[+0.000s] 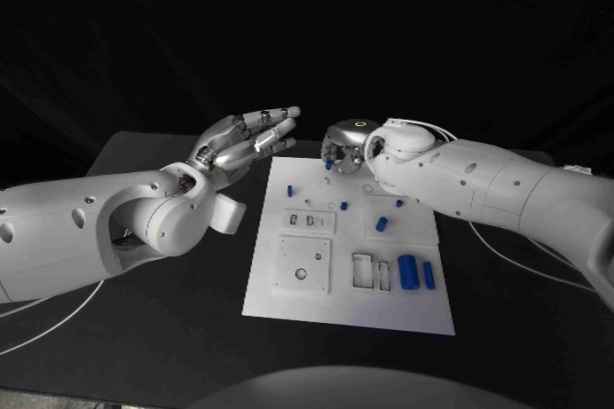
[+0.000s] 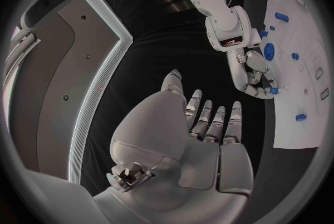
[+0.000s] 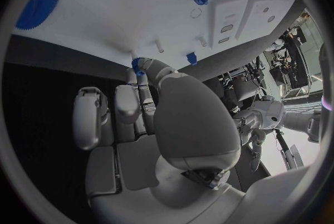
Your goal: Assemble the parts on the task board
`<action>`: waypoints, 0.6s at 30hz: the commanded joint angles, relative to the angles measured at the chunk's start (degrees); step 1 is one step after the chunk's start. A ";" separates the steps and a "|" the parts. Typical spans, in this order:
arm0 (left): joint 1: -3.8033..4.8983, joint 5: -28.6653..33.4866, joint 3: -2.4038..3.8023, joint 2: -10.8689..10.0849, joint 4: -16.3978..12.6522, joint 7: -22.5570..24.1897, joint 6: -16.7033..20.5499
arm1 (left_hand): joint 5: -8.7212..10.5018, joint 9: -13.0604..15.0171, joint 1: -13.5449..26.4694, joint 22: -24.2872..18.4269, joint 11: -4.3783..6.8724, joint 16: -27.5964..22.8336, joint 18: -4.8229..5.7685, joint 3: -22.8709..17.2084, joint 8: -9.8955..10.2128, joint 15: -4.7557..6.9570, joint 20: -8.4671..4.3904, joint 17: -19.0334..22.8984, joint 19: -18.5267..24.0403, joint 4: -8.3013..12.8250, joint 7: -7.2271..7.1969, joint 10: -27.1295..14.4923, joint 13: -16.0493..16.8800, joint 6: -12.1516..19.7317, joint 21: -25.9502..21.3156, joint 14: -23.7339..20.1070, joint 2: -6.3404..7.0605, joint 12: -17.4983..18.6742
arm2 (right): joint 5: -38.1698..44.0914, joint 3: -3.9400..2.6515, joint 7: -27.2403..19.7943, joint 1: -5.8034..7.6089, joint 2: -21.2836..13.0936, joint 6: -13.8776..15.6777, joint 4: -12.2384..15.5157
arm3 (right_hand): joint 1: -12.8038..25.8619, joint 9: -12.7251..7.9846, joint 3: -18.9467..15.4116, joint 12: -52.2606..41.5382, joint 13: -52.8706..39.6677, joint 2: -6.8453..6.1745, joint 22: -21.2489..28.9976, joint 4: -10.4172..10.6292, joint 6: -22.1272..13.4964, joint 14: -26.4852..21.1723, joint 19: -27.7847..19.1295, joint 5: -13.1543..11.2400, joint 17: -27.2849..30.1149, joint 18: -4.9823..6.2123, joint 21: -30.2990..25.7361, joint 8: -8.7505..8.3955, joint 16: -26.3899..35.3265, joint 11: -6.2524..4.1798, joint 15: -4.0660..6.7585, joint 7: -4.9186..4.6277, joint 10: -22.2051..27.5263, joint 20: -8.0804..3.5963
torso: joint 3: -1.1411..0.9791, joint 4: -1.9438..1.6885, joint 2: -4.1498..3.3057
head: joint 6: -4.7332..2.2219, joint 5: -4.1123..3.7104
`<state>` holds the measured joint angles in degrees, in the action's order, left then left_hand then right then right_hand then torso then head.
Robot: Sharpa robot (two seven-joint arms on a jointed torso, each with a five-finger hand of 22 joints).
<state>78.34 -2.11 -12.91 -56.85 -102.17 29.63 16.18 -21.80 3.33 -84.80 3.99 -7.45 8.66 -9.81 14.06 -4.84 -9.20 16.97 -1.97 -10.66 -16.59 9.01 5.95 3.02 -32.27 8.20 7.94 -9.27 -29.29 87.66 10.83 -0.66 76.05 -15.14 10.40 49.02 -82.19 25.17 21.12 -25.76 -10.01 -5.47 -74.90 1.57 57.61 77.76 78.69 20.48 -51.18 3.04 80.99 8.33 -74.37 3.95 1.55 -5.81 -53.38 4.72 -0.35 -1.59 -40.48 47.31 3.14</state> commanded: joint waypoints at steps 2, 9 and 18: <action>0.07 -0.28 0.05 -0.02 -0.20 0.41 -0.49 | -0.25 0.06 -0.54 0.09 -0.33 0.27 1.18 -0.19 -0.27 -0.13 -0.16 -0.09 -0.46 0.01 0.08 0.33 0.08 -0.55 0.43 0.39 -0.07 -0.45 | 0.65 0.19 1.14 -0.39 -0.19 -1.42 -0.03 | 0.17 -0.08 -0.04 0.54 0.13 -0.42 -2.89 -0.34 -0.62 -0.62 -0.62 0.02 0.40 0.73 -0.57 -0.57 0.36 0.21 -0.23 0.25 0.75 0.26 | 0.00 -0.01 -0.02 | -0.02 0.04; 0.07 -0.28 0.05 0.06 -0.14 0.34 -0.57 | -0.31 0.08 -0.68 0.11 -0.31 0.45 1.23 -0.20 -0.35 -0.32 -0.16 -0.13 -0.53 0.00 0.09 0.42 0.09 -0.74 0.49 0.55 -0.14 -0.54 | 0.67 0.19 1.40 -0.45 -0.35 -1.84 0.12 | 0.45 -0.22 -0.03 1.31 0.26 -0.64 -2.44 -0.29 -1.16 -1.23 -1.22 -0.03 1.21 0.88 -1.11 -1.02 0.79 0.57 -0.50 0.72 1.68 0.49 | 0.01 0.01 -0.02 | 0.07 -0.01; 0.07 -0.28 0.04 0.12 -0.05 0.24 -0.59 | -0.31 0.08 -0.68 0.11 -0.31 0.45 1.23 -0.20 -0.35 -0.32 -0.16 -0.13 -0.53 0.00 0.09 0.42 0.09 -0.74 0.49 0.55 -0.14 -0.54 | 0.67 0.19 1.41 -0.48 -0.52 -1.39 0.27 | 0.60 0.35 -0.13 1.29 0.04 -0.36 -2.50 -0.29 0.18 -1.46 -1.31 -0.05 1.20 0.90 -1.26 -0.23 0.79 0.45 -0.53 1.01 1.23 0.63 | -0.01 -0.01 0.01 | 0.16 -0.03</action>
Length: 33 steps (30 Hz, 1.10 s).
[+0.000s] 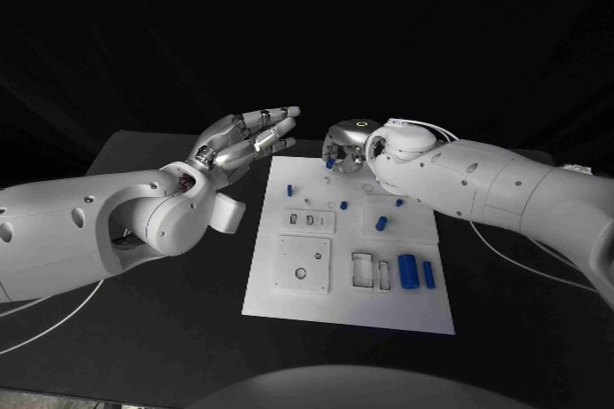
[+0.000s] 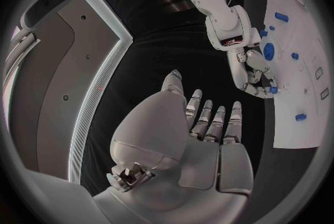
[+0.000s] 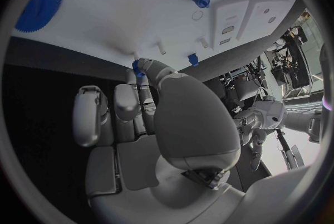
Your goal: Assemble the parts on the task board
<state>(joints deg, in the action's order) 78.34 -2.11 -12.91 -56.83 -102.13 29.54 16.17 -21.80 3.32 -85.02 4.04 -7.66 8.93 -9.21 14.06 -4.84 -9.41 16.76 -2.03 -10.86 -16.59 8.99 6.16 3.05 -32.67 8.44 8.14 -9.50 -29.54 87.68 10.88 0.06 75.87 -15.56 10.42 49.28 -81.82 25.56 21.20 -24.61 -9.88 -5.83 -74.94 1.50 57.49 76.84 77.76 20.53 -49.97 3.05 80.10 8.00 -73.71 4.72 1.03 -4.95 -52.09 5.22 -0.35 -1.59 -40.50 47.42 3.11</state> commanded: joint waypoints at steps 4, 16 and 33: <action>0.07 -0.28 0.04 0.10 -0.07 0.32 -0.59 | -0.31 0.09 -0.46 0.05 -0.10 0.17 0.63 -0.20 -0.35 -0.11 0.04 -0.08 -0.33 0.00 0.11 0.21 0.05 -0.35 0.25 0.35 0.09 -0.30 | 0.64 0.14 0.79 -0.31 -0.24 -1.35 0.08 | 0.25 0.01 -0.25 0.14 -0.11 -0.03 -2.44 -0.23 0.36 -0.56 -0.42 -0.11 0.04 0.91 -0.39 0.15 0.14 -0.33 0.00 0.16 -0.11 0.13 | 0.00 0.01 0.01 | 0.06 0.09; 0.06 -0.28 0.04 0.23 0.15 0.13 -0.63 | -0.34 0.09 -0.52 0.05 -0.09 0.24 0.67 -0.20 -0.39 -0.23 0.04 -0.08 -0.35 -0.02 0.11 0.25 0.05 -0.39 0.27 0.41 0.03 -0.31 | 0.64 0.15 0.91 -0.39 -0.75 -1.50 0.77 | 0.39 0.14 -0.38 0.10 -0.17 -0.11 -2.48 -0.22 0.41 -0.55 -0.40 -0.14 -0.04 0.91 -0.41 0.22 0.10 -0.38 0.02 0.12 -0.33 0.13 | -0.01 0.03 0.00 | 0.24 0.07; 0.05 -0.28 0.03 0.35 0.26 -0.11 -0.59 | -0.39 0.07 -0.59 0.05 -0.09 0.26 0.70 -0.20 -0.38 -0.29 0.04 -0.08 -0.36 -0.02 0.11 0.23 0.03 -0.26 0.29 0.41 0.00 -0.18 | 0.50 0.15 1.99 -0.50 -1.26 -1.79 1.10 | 0.86 -7.90 -4.09 8.17 1.54 -1.43 1.70 -0.11 -16.88 -5.77 -5.49 -9.04 7.37 2.27 -6.09 -4.29 4.13 0.96 -1.27 5.55 12.87 1.40 | 0.04 -0.02 0.01 | 0.43 0.00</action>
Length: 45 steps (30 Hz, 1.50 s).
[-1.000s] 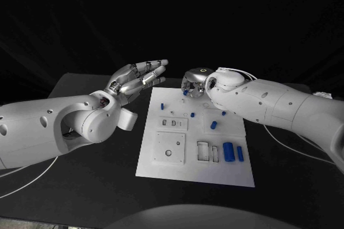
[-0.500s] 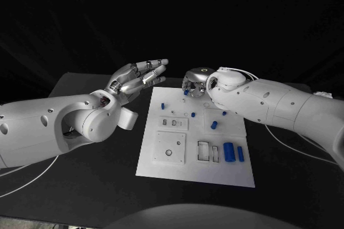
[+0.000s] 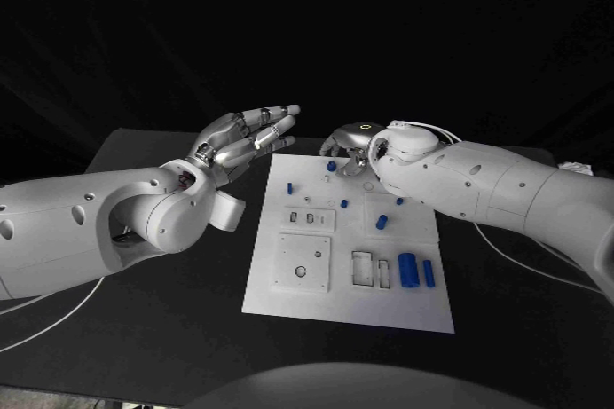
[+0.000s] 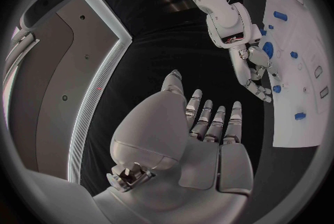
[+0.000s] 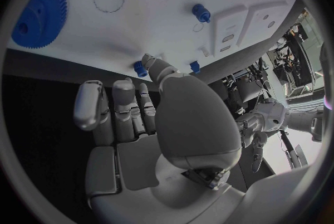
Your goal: Assemble the parts on the task board
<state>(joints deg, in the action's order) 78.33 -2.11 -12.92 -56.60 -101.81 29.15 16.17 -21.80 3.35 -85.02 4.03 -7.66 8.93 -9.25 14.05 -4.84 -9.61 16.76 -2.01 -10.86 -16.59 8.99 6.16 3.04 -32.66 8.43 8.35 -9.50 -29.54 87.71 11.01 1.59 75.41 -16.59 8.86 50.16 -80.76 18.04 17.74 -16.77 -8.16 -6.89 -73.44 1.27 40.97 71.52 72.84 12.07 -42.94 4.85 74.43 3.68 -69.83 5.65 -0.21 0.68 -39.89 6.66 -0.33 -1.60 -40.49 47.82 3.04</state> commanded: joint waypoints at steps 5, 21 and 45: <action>0.06 -0.27 0.04 -0.05 0.00 0.39 -0.64 | -0.41 0.04 -0.61 0.06 -0.11 0.28 0.76 -0.20 -0.38 -0.10 0.04 -0.09 -0.37 -0.02 0.12 0.20 0.03 -0.24 0.29 0.21 -0.01 -0.10 | -0.49 0.02 -2.10 -0.04 -1.86 6.00 1.59 | 0.31 -1.25 -2.83 -0.69 -0.97 -0.37 -0.08 1.15 0.13 -0.24 -0.34 -2.34 -0.27 0.44 -0.59 0.32 -0.25 0.05 -0.08 -0.34 0.65 0.04 | -0.03 0.14 0.09 | -0.10 0.38; 0.00 -0.25 0.02 -0.09 0.82 0.68 -0.73 | -0.63 0.02 -0.85 0.07 -0.21 0.37 0.84 -0.23 -0.40 -0.20 0.05 -0.10 -0.43 0.03 0.21 0.15 0.02 -0.19 0.35 0.26 -0.08 -0.05 | -9.02 0.53 -0.92 4.86 -25.79 7.20 25.78 | -1.74 -1.88 -3.26 -26.31 -15.26 1.41 19.10 2.61 8.38 -18.09 -26.33 1.50 14.91 5.03 -28.77 3.10 13.87 -2.47 -0.72 -4.44 -15.07 1.82 | 0.14 1.22 1.00 | 0.52 0.47; -0.28 -0.25 -0.02 0.11 1.21 0.47 -1.61 | -1.53 0.05 -1.88 0.10 -0.55 1.89 1.25 -0.31 -0.68 -1.07 0.04 -0.35 -0.71 0.03 0.48 0.79 0.15 -0.47 0.60 1.68 -0.32 -1.18 | -9.93 1.12 6.85 2.92 -25.17 -0.72 21.47 | 5.82 3.40 -8.90 -73.23 -81.84 2.88 -16.56 7.28 4.47 18.48 17.16 5.93 -47.06 -4.85 15.57 10.83 -20.17 -6.76 4.31 -4.45 -50.11 -4.27 | 0.15 1.34 1.20 | -0.21 -0.75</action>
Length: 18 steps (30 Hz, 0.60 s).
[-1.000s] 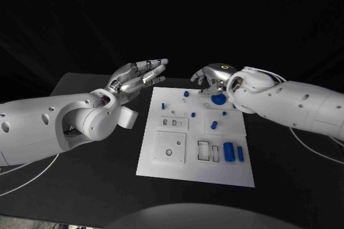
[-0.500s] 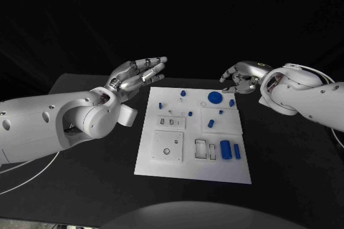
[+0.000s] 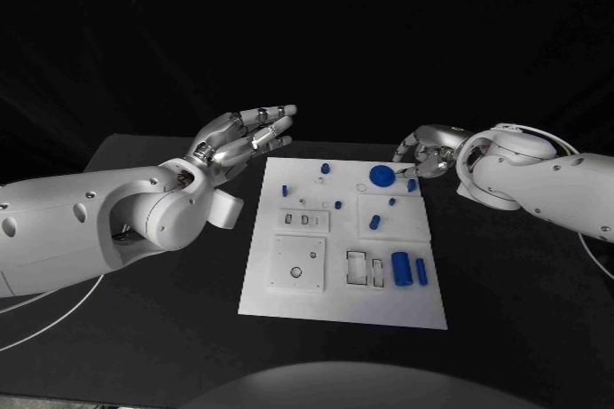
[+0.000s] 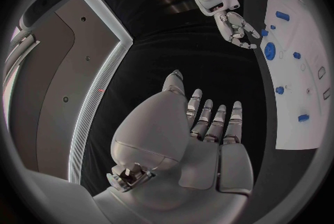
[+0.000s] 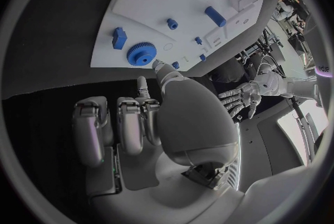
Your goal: Assemble the parts on the task board
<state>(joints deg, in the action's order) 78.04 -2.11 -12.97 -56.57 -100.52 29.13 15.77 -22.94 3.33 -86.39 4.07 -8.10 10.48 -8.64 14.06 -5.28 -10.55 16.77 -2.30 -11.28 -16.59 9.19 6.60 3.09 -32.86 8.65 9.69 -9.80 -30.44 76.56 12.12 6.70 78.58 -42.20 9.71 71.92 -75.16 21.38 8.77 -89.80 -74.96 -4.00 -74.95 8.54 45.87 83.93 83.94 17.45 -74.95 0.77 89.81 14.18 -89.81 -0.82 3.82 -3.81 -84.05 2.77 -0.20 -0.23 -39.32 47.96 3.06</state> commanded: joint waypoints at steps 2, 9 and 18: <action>0.01 -0.25 0.04 0.05 -0.11 0.48 -1.26 | -0.39 0.07 -0.51 0.06 -0.11 0.34 0.64 -0.31 -0.24 -0.13 0.03 -0.06 -0.30 0.03 0.27 0.34 0.10 -0.26 0.38 0.33 -0.01 -0.28 | 1.48 0.01 1.76 -0.49 0.90 -1.15 -0.58 | -0.17 0.11 0.38 -0.20 -15.04 0.01 -15.05 -0.31 -0.85 6.07 6.06 2.12 -15.05 -0.77 0.19 0.40 -0.19 -0.19 0.23 -0.10 -5.95 -0.37 | 0.02 -0.03 0.01 | -0.72 -1.03; 0.01 -0.25 0.04 -0.11 -0.17 0.38 -1.32 | -0.49 0.08 -0.58 0.07 -0.15 0.47 0.68 -0.30 -0.29 -0.20 0.04 -0.08 -0.34 0.03 0.30 0.45 0.12 -0.40 0.42 0.45 -0.02 -0.43 | 2.24 0.00 1.75 -1.18 2.17 -0.51 -1.51 | -0.59 0.53 1.26 -0.20 -15.04 -0.36 -15.05 -1.11 -3.19 6.07 6.06 6.81 -15.05 -0.77 0.19 0.97 -0.19 0.22 -0.13 -0.59 -5.95 -0.06 | 0.01 0.07 0.01 | -1.19 -0.92; 0.01 -0.25 0.03 0.01 -0.08 0.32 -1.46 | -0.59 0.10 -0.64 0.07 -0.20 0.52 0.71 -0.28 -0.34 -0.23 0.04 -0.07 -0.38 0.04 0.34 0.55 0.13 -0.52 0.45 0.49 -0.01 -0.56 | 3.02 0.00 1.94 -1.83 3.43 0.49 -2.63 | -0.61 0.94 1.59 -0.20 -15.04 -0.67 -15.03 -1.67 -5.48 6.07 6.04 5.46 -15.05 -0.76 0.17 1.52 -0.19 0.50 -0.38 -0.90 -5.95 0.19 | -0.01 0.07 -0.02 | -1.34 -0.80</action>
<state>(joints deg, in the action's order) 78.03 -2.11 -12.98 -56.68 -100.53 29.06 15.46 -23.24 3.38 -86.46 4.06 -8.38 10.76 -8.47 14.06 -5.28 -10.65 16.77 -2.30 -11.27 -16.59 9.39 6.88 3.13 -33.07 8.87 9.78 -9.88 -30.62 78.13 12.10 8.15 76.87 -38.93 9.78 69.42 -75.49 22.28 10.21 -89.79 -74.95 -4.32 -74.94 7.10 40.66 83.92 83.94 23.24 -74.93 0.78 89.80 15.53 -89.81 -0.82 3.81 -4.75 -84.05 2.77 -0.20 -0.15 -39.31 46.64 2.23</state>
